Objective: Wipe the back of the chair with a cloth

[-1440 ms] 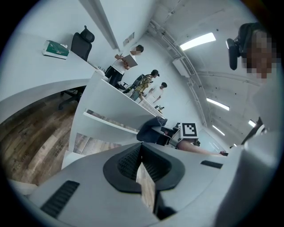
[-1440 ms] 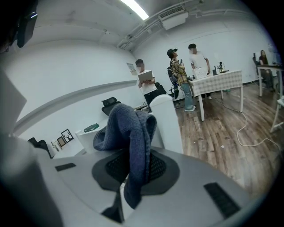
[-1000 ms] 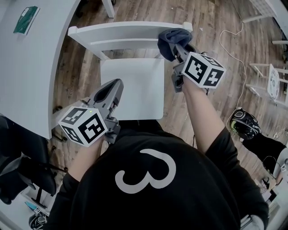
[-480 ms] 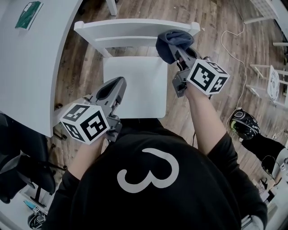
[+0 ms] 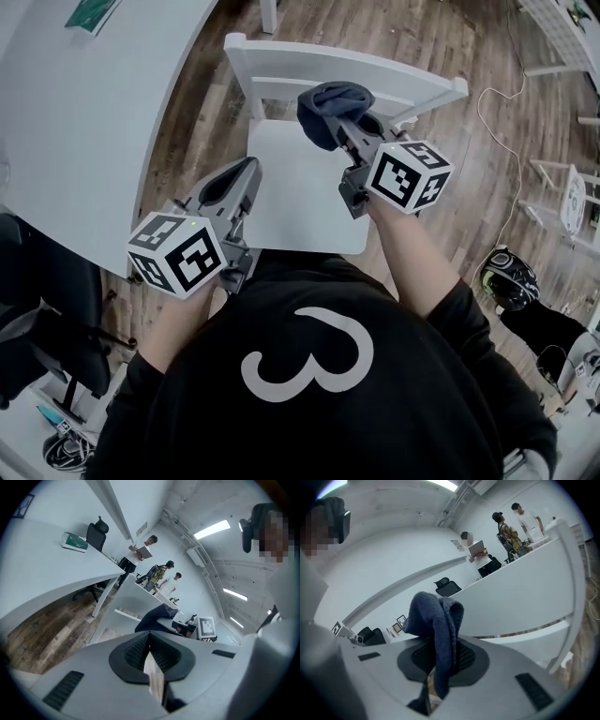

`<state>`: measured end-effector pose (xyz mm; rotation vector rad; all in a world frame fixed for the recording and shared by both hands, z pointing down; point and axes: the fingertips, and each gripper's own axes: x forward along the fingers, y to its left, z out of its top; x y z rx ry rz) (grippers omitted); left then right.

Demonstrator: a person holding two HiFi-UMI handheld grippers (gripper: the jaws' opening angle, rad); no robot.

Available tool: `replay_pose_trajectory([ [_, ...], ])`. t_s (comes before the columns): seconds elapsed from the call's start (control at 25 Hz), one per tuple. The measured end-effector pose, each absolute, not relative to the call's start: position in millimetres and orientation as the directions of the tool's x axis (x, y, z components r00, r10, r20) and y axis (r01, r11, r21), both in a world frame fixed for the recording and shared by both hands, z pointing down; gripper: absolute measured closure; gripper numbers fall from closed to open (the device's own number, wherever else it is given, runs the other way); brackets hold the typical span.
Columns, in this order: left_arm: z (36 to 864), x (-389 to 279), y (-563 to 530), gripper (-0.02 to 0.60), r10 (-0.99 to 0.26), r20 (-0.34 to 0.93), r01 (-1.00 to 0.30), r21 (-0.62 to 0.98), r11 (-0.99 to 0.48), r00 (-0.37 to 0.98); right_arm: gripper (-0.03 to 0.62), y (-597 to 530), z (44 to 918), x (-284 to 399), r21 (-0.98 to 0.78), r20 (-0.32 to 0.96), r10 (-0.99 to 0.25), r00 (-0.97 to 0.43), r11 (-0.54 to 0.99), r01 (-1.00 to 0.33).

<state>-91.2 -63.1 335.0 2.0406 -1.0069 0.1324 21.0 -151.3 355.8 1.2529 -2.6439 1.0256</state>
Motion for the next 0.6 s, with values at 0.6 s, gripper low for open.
replay_pose_trajectory([
  [0.6,358.9,-179.6,-69.7,0.568,-0.651,0.455,-0.73,0.643,-0.232,0.608,0.542,-188.8,402.6,-73.3,-0.491,0.375,-0.651,-0.66,0.464,-0.737],
])
